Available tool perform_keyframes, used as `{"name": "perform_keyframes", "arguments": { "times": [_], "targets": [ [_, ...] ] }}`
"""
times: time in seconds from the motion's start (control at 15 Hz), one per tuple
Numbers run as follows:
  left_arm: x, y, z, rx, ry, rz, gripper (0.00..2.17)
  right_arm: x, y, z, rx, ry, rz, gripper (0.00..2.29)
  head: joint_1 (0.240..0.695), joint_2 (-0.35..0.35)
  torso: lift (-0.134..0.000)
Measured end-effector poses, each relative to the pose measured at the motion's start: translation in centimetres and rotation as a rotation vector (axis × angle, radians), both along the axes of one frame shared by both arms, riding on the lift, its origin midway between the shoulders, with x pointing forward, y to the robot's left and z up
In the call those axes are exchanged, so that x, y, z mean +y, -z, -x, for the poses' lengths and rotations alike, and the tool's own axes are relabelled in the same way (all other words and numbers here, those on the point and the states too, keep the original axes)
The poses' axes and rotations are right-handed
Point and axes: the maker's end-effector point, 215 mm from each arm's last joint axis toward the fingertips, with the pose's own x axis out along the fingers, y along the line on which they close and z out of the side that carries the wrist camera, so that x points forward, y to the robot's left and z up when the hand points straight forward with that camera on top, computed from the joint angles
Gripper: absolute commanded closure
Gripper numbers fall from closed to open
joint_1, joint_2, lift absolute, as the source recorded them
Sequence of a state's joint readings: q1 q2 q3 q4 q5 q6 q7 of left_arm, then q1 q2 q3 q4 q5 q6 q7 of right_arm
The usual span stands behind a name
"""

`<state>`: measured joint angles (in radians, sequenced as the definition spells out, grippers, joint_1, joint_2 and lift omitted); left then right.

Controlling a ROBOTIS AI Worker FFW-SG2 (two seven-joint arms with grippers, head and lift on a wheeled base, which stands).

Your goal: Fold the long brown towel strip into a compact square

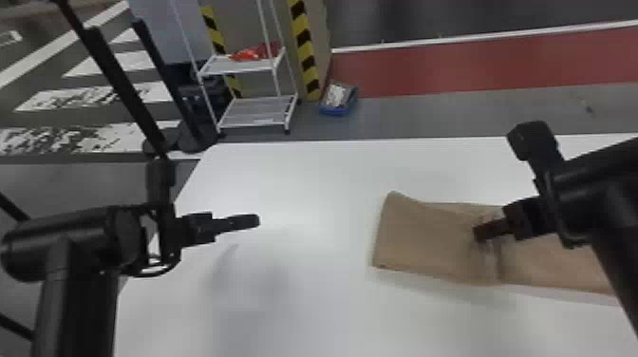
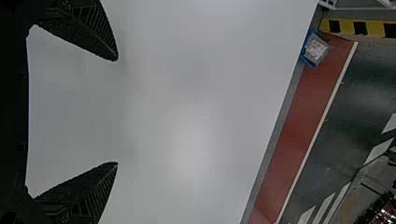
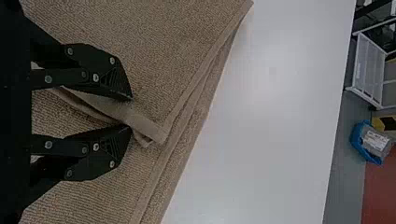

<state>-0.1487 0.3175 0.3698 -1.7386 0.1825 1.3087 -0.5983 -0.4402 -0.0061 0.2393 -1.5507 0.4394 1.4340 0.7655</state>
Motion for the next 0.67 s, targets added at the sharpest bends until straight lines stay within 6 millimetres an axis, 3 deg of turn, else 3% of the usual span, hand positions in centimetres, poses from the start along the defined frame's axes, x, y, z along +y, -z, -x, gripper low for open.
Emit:
{"name": "perform_keyframes", "arguments": {
  "times": [0.27,0.4,0.67],
  "targets": [
    [0.06,-0.05,-0.05,-0.003,-0.001,-0.001,0.08,0.04,-0.27,-0.31,-0.013,-0.004,-0.003,0.83,0.695,0.264,-0.125],
    [0.07,-0.09,-0.06,-0.003,-0.001,-0.001,0.08,0.04,-0.27,-0.4,-0.016,-0.006,-0.002,1.03,0.695,0.263,-0.125],
    [0.25,-0.23,-0.07,-0.006,-0.003,-0.001,0.08,0.26,-0.48,-0.49,-0.021,-0.01,-0.013,1.03,0.695,0.266,-0.125]
  ]
}}
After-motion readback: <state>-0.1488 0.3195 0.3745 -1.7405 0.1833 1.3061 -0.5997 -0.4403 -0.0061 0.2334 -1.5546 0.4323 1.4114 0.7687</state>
